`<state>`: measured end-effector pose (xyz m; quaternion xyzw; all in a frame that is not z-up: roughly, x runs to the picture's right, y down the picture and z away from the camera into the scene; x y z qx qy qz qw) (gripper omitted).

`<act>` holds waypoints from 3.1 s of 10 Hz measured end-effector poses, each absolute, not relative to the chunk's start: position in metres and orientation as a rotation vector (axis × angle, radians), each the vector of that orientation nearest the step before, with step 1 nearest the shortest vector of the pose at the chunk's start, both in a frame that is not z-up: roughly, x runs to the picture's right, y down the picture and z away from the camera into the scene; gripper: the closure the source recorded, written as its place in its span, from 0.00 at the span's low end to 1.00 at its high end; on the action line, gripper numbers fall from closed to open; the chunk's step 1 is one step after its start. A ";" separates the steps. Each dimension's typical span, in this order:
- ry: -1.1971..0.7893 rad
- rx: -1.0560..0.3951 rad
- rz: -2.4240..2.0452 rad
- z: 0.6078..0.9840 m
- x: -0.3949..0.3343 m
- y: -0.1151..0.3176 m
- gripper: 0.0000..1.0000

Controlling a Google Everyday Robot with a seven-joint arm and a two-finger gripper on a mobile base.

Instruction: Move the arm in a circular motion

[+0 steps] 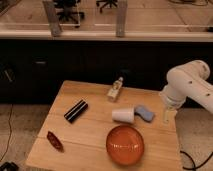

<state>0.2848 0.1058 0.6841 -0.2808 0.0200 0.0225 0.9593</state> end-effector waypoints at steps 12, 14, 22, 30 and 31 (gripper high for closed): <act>0.041 -0.575 0.018 0.709 0.259 0.081 0.20; 0.042 -0.578 0.014 0.710 0.257 0.081 0.20; 0.044 -0.596 0.010 0.706 0.243 0.095 0.20; 0.045 -0.603 -0.013 0.714 0.199 0.092 0.20; 0.045 -0.601 -0.011 0.715 0.198 0.092 0.20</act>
